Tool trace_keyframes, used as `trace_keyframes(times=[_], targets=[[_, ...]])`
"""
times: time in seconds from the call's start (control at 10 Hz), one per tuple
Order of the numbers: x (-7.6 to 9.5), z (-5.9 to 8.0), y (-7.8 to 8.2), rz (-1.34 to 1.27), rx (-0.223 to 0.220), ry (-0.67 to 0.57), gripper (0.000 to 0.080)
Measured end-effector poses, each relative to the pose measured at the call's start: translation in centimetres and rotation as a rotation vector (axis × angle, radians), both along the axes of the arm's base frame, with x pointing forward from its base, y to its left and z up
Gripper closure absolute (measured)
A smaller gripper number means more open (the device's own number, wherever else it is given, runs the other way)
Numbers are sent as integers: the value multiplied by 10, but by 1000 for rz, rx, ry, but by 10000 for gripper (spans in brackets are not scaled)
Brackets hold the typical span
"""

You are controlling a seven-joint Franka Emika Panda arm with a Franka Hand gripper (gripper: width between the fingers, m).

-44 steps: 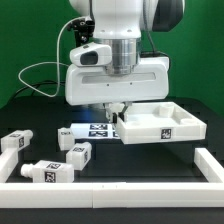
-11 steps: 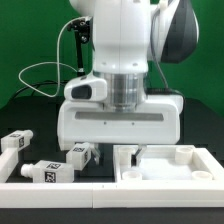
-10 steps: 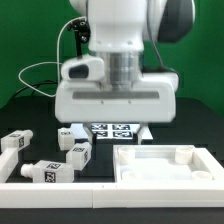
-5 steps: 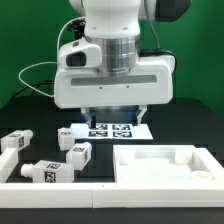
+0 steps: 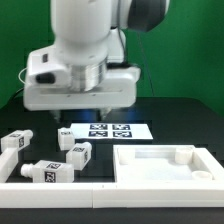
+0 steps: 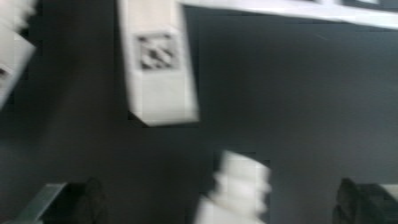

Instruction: Assemble one leg

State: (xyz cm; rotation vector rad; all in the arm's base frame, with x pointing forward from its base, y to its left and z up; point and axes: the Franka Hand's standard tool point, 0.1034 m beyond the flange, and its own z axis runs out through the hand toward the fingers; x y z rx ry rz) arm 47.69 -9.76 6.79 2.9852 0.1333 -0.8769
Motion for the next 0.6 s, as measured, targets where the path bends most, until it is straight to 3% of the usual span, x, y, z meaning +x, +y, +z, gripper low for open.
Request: trace_keyframes(times=[0.3, 0.6], targets=[[-2, -1, 8, -5, 0, 180, 150], [-20, -25, -13, 71, -10, 310, 150]])
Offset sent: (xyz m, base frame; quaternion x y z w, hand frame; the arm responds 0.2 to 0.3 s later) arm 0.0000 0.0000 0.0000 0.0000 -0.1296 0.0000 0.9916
